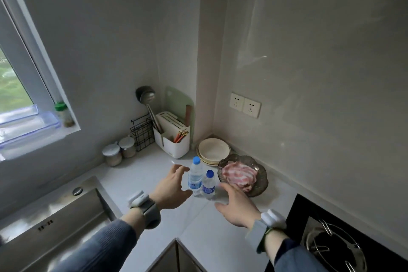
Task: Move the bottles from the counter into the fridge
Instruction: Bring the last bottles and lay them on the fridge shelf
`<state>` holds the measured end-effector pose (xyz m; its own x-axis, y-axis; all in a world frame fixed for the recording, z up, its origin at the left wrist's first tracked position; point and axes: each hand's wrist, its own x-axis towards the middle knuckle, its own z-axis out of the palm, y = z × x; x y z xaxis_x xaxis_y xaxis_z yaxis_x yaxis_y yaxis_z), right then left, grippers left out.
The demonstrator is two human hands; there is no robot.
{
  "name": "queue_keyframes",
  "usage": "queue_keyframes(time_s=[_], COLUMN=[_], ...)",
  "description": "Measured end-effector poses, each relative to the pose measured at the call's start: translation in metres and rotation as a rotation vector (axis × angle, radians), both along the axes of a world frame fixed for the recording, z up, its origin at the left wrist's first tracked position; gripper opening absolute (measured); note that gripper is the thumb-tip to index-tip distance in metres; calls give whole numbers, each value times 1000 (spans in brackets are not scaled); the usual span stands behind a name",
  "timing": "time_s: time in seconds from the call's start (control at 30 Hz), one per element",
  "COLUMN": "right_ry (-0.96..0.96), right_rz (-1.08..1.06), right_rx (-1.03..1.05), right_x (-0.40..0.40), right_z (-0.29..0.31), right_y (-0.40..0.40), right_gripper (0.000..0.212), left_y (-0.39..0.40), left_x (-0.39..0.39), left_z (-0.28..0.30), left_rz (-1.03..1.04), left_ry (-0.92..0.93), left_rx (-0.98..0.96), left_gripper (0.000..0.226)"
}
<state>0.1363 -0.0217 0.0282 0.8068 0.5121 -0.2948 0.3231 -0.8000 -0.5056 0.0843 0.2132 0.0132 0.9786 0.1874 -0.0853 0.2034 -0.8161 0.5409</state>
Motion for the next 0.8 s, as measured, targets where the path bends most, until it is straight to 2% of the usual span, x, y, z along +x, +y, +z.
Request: queue_keyframes(time_s=[0.13,0.27,0.33,0.43,0.53,0.67,0.8], right_ry=[-21,-37,-14,8,-1,-2,-68], right_rz=[-51,-85,-119,-100,-73,-93,-185], right_rx=[-35,-119,-149,-252,-322,-317,-280], right_x=[38,63,78,99,111,118,120], right_z=[-5,-23,-43,-66,-70,-84,-90], right_y=[46,74,82,96,107,118,124], right_gripper=[52,41,52,75,79,66,36], left_y=[24,30,33,38,43,47,44], left_x=[72,114,125,133,141,149,153], left_z=[-10,-23,-27,-35,-40,-42,-47], left_rz=[-81,-220,-251,-198,-189,-211,-221], left_ry=[28,165,174,103,75,107,106], left_rx=[64,140,178,166,185,186,187], left_gripper=[82,88,80,55,39,37,35])
